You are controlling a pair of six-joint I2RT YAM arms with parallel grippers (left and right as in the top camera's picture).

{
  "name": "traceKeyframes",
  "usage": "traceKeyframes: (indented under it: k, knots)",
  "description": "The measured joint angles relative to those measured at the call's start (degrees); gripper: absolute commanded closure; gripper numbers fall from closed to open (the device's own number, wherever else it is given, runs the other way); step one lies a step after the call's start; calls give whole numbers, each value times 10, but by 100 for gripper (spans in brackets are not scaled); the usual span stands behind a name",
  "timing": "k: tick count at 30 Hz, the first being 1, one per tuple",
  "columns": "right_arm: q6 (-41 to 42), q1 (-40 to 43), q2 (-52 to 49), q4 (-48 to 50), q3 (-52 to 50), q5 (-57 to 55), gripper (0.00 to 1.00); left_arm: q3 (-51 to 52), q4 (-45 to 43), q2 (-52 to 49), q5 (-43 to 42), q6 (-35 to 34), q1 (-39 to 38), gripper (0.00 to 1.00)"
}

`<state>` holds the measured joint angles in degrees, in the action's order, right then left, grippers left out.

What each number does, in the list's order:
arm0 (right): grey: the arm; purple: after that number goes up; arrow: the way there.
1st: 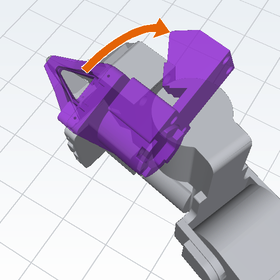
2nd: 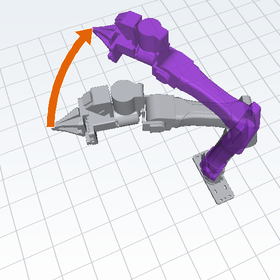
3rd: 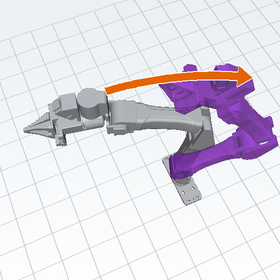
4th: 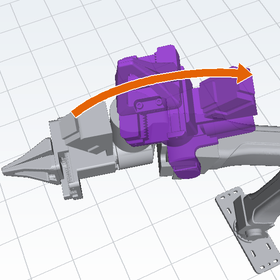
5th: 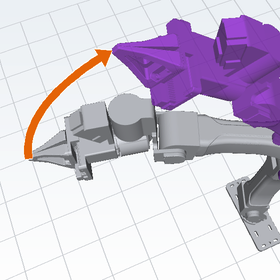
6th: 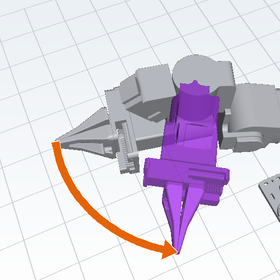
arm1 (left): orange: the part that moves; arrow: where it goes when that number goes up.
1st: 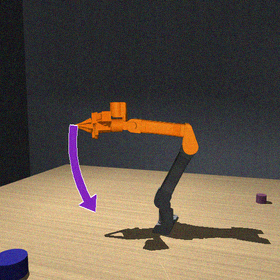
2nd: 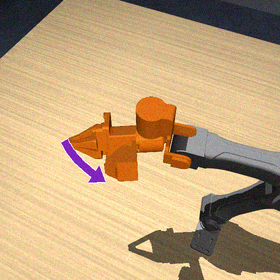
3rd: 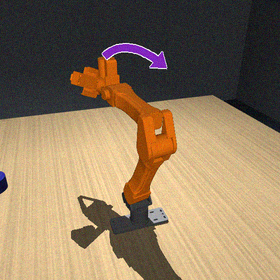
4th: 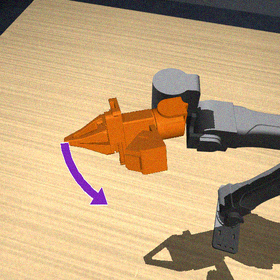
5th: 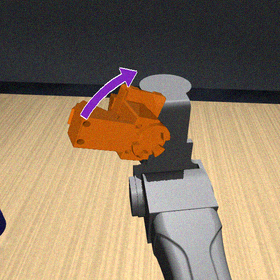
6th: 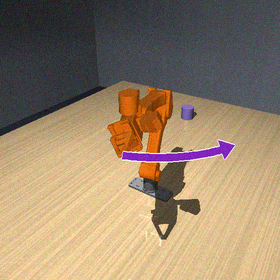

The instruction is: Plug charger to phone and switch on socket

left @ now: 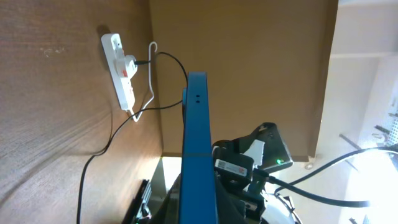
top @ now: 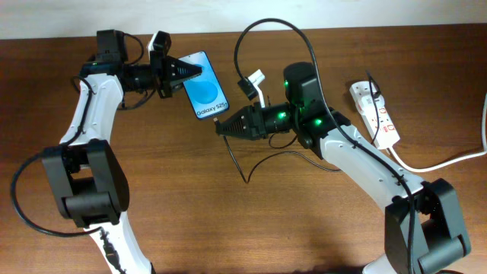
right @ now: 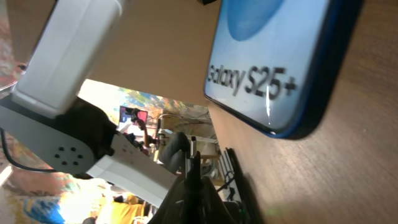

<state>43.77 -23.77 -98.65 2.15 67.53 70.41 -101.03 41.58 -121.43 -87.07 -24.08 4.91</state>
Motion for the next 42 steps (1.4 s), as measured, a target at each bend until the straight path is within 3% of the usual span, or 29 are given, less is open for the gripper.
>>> traceKeyframes:
  k: [10,14,31,42]
  knots:
    - [-158,10,-38,-14,-1,-12,96,0,-23,0,-2,-2,0,100]
    - [-180,15,-47,18,-3,-11,96,0,-23,0,-2,-2,0,100]
    - [-62,15,-47,70,-3,2,96,0,-33,0,-2,-3,0,100]
    - [-37,15,-47,74,-3,1,96,0,-34,0,-2,-3,-1,100]
